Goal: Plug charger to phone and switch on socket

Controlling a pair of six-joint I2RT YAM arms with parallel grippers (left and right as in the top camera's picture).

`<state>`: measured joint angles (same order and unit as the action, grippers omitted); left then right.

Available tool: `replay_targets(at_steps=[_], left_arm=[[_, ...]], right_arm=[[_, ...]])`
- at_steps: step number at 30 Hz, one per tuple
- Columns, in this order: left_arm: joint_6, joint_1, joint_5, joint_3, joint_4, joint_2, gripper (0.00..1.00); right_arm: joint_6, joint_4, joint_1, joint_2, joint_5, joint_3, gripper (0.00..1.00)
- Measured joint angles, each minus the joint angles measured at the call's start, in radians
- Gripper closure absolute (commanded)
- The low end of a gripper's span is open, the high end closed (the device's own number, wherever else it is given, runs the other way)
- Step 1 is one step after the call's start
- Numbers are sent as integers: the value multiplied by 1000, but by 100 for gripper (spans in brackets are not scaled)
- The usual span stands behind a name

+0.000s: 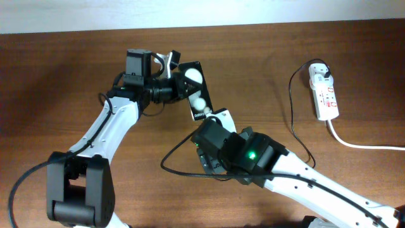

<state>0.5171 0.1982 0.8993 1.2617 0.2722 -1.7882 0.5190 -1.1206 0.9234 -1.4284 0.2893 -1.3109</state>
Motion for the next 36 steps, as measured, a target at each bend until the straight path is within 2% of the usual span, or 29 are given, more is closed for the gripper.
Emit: replay_targets(at_steps=[4, 13, 19, 25, 36], left_arm=[[-73, 6, -50, 5, 88, -8, 100], [-136, 26, -116, 40, 84, -286, 100], [-148, 26, -115, 73, 65, -344, 98], [-158, 26, -119, 74, 64, -344, 72], [-159, 26, -122, 76, 69, -344, 39]], right_arm=[[-5, -45, 0, -5, -11, 0, 1], [-7, -106, 0, -5, -19, -2, 1], [-8, -106, 0, -5, -21, -2, 1], [-7, -105, 0, -5, -21, -2, 1], [-8, -105, 0, -5, -21, -2, 1]])
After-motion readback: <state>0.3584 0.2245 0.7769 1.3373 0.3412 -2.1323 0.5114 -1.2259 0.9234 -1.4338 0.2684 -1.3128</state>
